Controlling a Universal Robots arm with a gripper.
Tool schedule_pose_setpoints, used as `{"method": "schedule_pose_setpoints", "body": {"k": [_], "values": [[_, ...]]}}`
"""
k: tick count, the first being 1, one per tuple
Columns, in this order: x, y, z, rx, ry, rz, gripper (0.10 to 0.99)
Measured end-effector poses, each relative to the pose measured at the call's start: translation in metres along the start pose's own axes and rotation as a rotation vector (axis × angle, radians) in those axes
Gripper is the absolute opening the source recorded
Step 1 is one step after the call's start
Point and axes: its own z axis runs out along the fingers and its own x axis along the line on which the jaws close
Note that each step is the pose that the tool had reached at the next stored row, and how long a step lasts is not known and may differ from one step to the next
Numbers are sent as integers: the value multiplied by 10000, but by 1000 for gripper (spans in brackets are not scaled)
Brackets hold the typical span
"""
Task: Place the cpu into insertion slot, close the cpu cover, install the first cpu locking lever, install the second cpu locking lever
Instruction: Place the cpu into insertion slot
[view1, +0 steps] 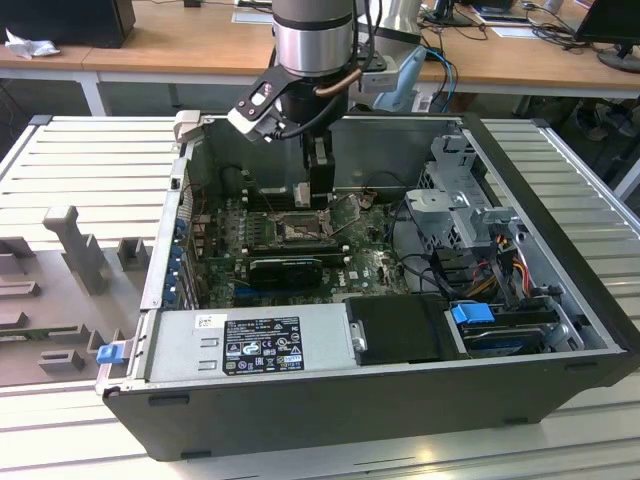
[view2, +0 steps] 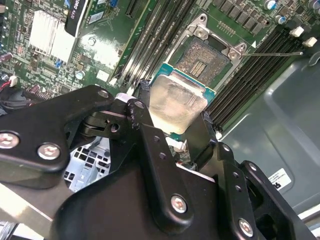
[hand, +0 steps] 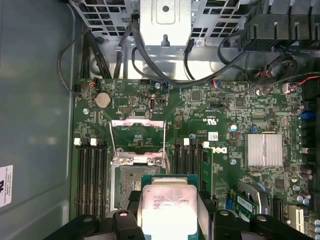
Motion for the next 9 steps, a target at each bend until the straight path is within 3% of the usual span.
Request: {"method": "schedule_pose_setpoints", "body": {"k": [9], "values": [[88,-17,224,0,2,-1,529]]}}
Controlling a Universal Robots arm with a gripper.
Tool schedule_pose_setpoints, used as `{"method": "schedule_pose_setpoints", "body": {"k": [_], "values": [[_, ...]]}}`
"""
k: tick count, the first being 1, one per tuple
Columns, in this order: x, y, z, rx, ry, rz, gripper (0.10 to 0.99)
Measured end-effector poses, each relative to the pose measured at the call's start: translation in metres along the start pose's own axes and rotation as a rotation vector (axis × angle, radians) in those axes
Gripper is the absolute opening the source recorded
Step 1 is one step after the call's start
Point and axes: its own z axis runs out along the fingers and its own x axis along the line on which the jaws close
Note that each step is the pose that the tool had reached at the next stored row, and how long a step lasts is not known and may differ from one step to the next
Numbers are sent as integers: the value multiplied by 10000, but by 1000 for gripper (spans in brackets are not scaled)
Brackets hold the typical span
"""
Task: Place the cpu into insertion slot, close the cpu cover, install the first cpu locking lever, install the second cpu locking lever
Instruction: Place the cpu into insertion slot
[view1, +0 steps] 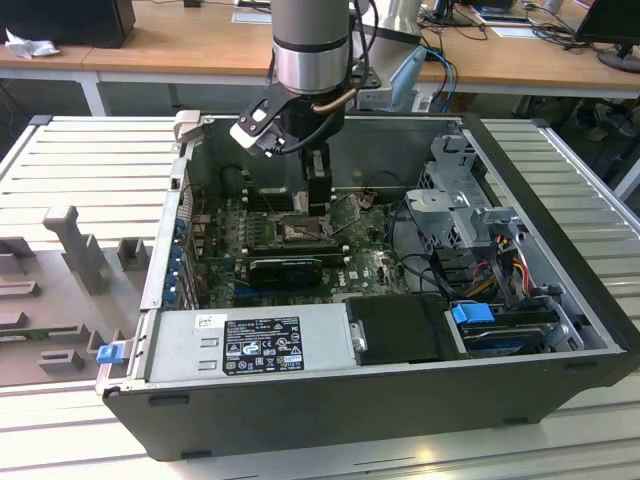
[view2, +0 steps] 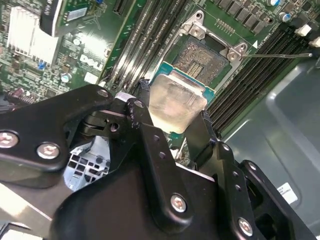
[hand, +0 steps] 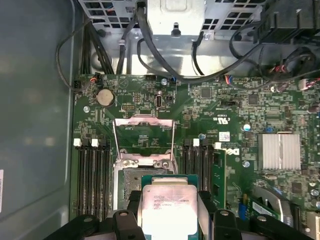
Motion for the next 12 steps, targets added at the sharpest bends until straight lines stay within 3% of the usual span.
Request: {"method": "schedule_pose_setpoints", "body": {"k": [4,12], "values": [[18,-12,102,1,38,-466,529],[61,-74,295,14,28,-405,529]]}}
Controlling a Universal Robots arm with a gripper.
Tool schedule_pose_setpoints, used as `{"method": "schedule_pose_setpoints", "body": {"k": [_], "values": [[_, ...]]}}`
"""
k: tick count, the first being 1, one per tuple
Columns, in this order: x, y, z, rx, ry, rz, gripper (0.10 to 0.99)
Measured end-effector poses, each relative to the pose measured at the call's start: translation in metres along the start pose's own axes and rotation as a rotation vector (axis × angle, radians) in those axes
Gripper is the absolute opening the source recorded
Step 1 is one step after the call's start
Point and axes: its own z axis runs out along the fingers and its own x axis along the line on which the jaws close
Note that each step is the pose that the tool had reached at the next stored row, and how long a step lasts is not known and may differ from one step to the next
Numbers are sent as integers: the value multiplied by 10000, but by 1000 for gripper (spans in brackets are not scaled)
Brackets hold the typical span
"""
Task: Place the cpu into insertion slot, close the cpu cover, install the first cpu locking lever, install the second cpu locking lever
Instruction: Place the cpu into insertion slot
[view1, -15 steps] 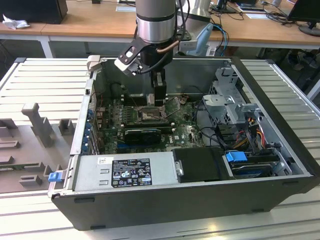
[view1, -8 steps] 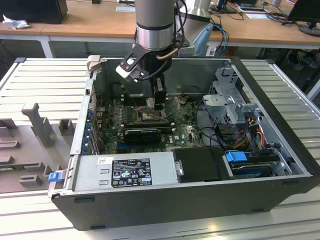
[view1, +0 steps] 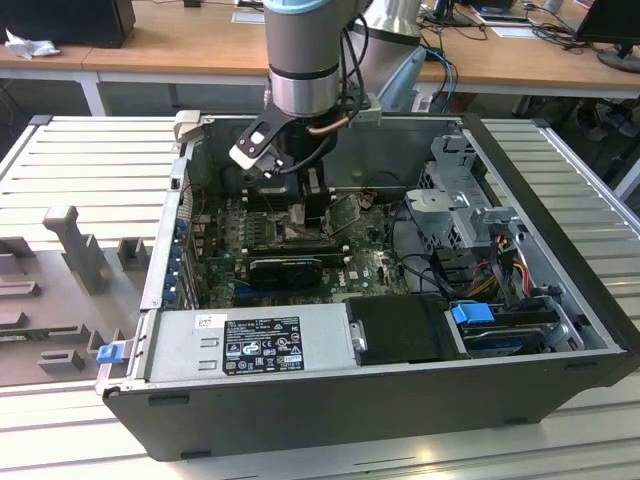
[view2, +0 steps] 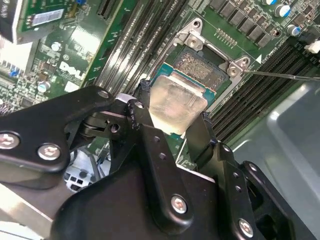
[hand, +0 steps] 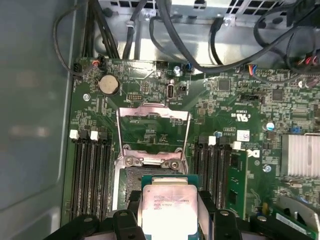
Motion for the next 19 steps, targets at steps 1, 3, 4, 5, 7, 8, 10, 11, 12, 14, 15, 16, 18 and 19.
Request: {"method": "schedule_pose_setpoints", "body": {"k": [1,3,4,5,7,8,10,11,12,14,15,16,18,19], "values": [[5,-14,25,2,-5,48,529],[13,-26,52,7,-5,62,529],[26,-29,75,28,-5,63,529],[37,-31,95,34,-5,63,529],[65,-37,129,38,-7,74,529],[91,-44,166,37,-8,119,529],[107,-49,225,37,-21,287,529],[110,-50,238,40,-22,289,529],[118,-52,258,43,-23,290,529],[142,-55,296,50,-28,356,529],[147,-56,308,56,-30,395,529],[148,-57,312,59,-31,402,529],[148,-59,324,65,-31,404,529],[148,-60,331,67,-30,405,529]]}}
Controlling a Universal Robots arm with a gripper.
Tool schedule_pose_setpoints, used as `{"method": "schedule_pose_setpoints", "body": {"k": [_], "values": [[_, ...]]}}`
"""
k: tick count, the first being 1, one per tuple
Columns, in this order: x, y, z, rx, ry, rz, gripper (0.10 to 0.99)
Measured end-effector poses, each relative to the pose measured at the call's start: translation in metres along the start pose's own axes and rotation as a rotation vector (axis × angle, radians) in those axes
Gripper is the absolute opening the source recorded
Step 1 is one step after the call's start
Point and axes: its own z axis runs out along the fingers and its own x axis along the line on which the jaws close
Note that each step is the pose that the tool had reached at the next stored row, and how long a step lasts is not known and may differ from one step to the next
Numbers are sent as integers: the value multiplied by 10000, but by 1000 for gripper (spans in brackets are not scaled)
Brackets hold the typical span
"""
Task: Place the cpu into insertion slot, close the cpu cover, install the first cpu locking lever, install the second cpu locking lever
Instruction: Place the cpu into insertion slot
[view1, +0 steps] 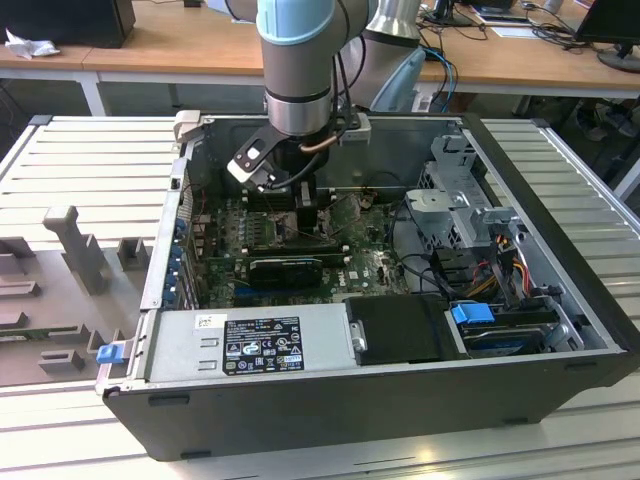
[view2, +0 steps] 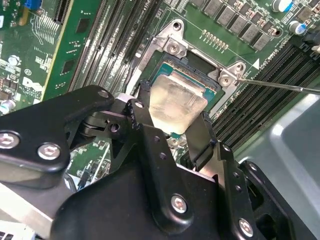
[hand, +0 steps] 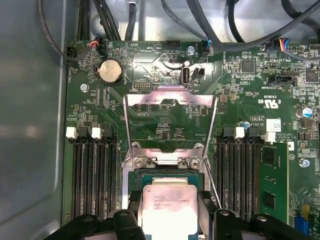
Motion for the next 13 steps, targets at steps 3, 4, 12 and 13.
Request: {"method": "schedule_pose_setpoints", "body": {"k": [3,4,12,13], "values": [[9,-4,46,6,-1,1,529],[12,-4,59,7,-1,-1,529],[14,-5,72,6,-1,0,545],[18,-6,73,5,2,1,545]]}}
